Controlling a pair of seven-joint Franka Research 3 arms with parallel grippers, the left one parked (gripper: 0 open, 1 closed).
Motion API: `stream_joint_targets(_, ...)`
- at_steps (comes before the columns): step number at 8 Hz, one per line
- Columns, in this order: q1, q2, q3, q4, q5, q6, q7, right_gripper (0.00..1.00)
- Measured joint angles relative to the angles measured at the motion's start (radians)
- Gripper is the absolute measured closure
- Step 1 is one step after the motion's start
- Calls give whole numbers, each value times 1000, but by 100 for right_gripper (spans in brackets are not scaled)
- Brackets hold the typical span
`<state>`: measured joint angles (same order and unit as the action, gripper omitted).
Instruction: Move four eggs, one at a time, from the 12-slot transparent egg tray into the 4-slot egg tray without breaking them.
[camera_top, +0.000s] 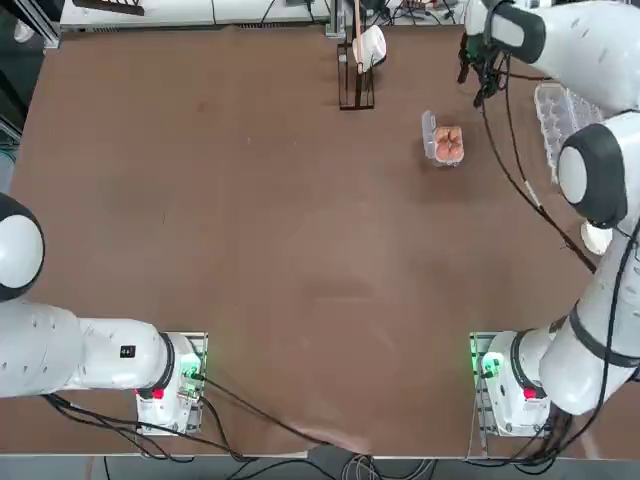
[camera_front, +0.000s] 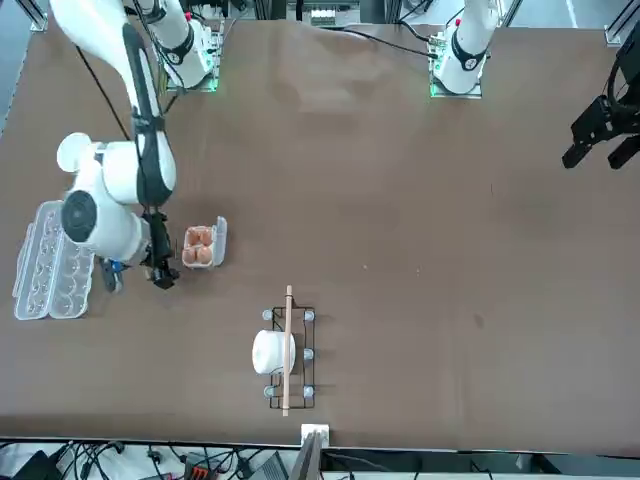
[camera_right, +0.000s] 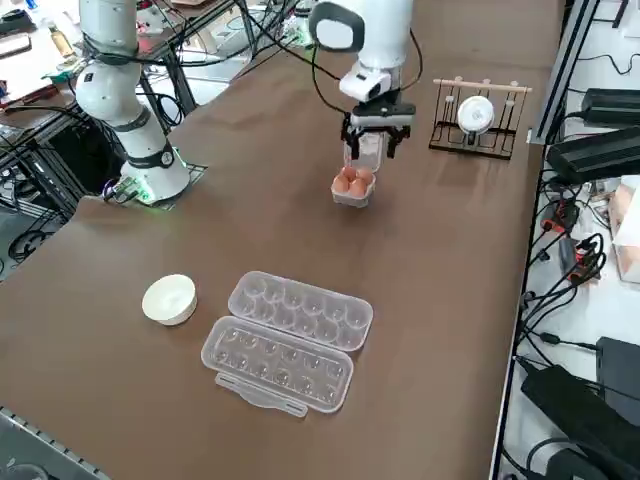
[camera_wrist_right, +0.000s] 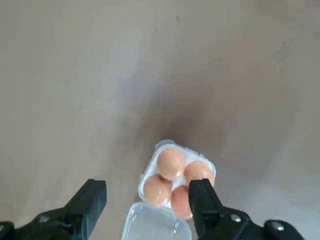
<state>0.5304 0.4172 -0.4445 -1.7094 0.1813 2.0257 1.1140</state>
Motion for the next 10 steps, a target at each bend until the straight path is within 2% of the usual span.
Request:
stream_joint_targets(3, 2, -145, -2, 11, -128, -80, -258, 0)
stream_joint_targets(7, -16, -262, -48, 17, -147, -165, -824, 0)
stream_joint_targets(8, -30, -286, -55, 19, -148, -181, -918, 0)
stream_joint_targets(9, -81, -313, -33, 24, -148, -207, -971, 0)
stream_joint_targets(10, -168, -339, 44, 29, -154, -242, -989, 0)
